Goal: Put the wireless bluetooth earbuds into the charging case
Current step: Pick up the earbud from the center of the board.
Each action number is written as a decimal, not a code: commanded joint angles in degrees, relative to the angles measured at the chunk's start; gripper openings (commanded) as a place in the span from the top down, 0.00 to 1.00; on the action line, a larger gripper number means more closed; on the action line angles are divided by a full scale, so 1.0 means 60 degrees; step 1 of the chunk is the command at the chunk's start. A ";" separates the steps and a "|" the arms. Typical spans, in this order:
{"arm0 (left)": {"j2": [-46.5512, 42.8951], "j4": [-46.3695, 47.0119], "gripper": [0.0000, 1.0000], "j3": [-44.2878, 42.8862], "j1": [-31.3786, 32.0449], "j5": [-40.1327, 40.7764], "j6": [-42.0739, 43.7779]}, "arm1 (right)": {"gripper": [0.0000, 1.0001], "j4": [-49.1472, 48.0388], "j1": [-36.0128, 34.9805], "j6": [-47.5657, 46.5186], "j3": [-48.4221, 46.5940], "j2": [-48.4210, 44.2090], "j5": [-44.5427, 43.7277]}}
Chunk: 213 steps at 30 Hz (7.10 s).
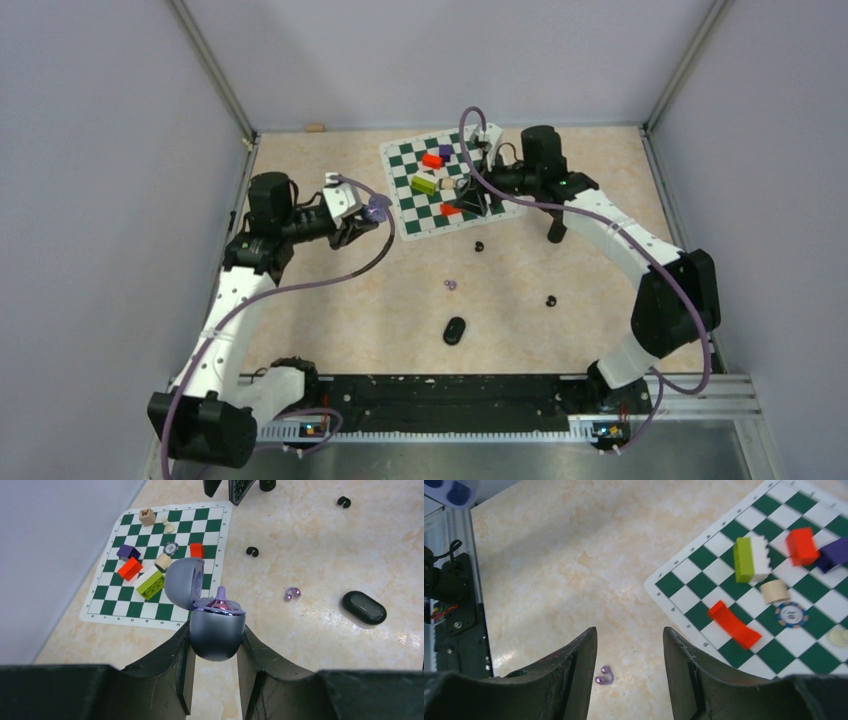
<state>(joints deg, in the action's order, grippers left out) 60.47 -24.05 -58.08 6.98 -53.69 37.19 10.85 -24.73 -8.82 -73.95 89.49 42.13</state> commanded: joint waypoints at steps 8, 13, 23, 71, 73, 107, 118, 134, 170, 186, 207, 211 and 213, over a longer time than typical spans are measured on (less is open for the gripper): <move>-0.1089 0.0979 1.00 0.1950 -0.0229 0.0310 -0.0231 | 0.55 0.1805 0.0420 0.1001 -0.0319 0.2322 0.1142; -0.0898 0.0867 1.00 0.1959 -0.0450 -0.0427 -0.0348 | 0.57 0.1950 0.0431 0.0909 -0.0247 0.2926 0.0561; -0.0924 0.0932 1.00 0.2127 -0.0676 -0.0796 -0.0321 | 0.68 0.3387 0.0312 0.0567 -0.0642 0.4021 0.0751; -0.1043 0.1137 1.00 0.2294 -0.1405 -0.1826 -0.0668 | 0.66 0.4713 -0.0861 -0.0807 -0.0925 0.4570 -0.1192; -0.1019 0.1170 1.00 0.2303 -0.1417 -0.1860 -0.0690 | 0.66 0.4739 -0.0796 -0.0815 -0.0930 0.4535 -0.1192; -0.0925 0.1262 1.00 0.2356 -0.1587 -0.2152 -0.0733 | 0.66 0.4739 -0.0734 -0.0727 -0.0906 0.4821 -0.0419; -0.0843 0.1270 1.00 0.2345 -0.1589 -0.2161 -0.0756 | 0.69 0.4732 -0.0736 -0.0669 -0.0960 0.5107 -0.0357; -0.0882 0.1271 1.00 0.2368 -0.1659 -0.2366 -0.0762 | 0.75 0.4737 -0.0962 -0.0681 -0.1039 0.5373 -0.0670; -0.0835 0.1213 1.00 0.2356 -0.1695 -0.2525 -0.0688 | 0.75 0.5051 -0.1456 -0.0918 -0.1223 0.5707 -0.0451; -0.0789 0.1167 1.00 0.2370 -0.1716 -0.2564 -0.0609 | 0.76 0.5161 -0.1361 -0.0727 -0.1463 0.5782 0.1414; -0.0887 0.1094 1.00 0.2326 -0.1777 -0.2694 -0.0616 | 0.30 0.3565 -0.2609 -0.2528 -0.0107 0.3520 -0.2834; -0.0913 0.1094 1.00 0.2316 -0.1806 -0.2748 -0.0626 | 0.28 0.3494 -0.3179 -0.2893 -0.0020 0.3587 -0.3884; -0.0922 0.1098 1.00 0.2312 -0.1808 -0.2769 -0.0619 | 0.27 0.3493 -0.3326 -0.3017 0.0008 0.3610 -0.4162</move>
<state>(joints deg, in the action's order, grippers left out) 55.77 -18.44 -44.34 -3.46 -68.16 33.04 32.56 -42.72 -22.94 -75.42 111.15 25.80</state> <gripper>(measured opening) 0.375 0.722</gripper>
